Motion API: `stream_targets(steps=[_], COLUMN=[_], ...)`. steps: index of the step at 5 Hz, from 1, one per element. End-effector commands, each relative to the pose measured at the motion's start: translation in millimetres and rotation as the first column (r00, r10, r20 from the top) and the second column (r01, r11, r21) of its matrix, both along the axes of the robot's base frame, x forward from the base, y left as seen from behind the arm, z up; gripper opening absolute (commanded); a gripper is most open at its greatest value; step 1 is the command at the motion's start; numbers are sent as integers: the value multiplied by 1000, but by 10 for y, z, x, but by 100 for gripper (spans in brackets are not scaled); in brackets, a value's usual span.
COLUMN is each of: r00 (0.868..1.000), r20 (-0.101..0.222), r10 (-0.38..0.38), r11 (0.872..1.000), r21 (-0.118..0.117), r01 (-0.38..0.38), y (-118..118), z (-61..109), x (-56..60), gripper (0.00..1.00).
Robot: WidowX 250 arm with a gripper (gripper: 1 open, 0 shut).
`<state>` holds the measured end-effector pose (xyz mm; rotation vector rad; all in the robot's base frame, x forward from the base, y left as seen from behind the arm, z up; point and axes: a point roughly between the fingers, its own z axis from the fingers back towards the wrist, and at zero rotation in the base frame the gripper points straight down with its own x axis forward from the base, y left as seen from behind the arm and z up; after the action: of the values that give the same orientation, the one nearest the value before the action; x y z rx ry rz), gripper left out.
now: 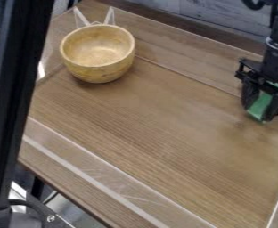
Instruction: Put the green block in the brown bowl
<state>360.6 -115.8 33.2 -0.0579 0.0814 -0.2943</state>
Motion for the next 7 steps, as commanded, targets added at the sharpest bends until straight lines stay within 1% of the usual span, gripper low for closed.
stream_targets(steps=[1, 2, 3, 4, 5, 6, 7], r00=[998, 996, 986, 963, 940, 923, 910], r20=[68, 93, 154, 180, 182, 184, 188], r10=[0, 1, 71, 202, 288, 339, 369], r11=[1000, 1000, 997, 979, 957, 938, 925], r21=[-22, -28, -26, -21, -8, 11, 21], r01=[2, 1, -68, -202, -292, -347, -380], y=[71, 148, 462, 950, 1419, 1750, 1943], z=[385, 598, 973, 1204, 1269, 1320, 1386], x=[7, -32, -146, -166, -208, -320, -454], gripper=[0, 0, 0, 0, 0, 0, 0])
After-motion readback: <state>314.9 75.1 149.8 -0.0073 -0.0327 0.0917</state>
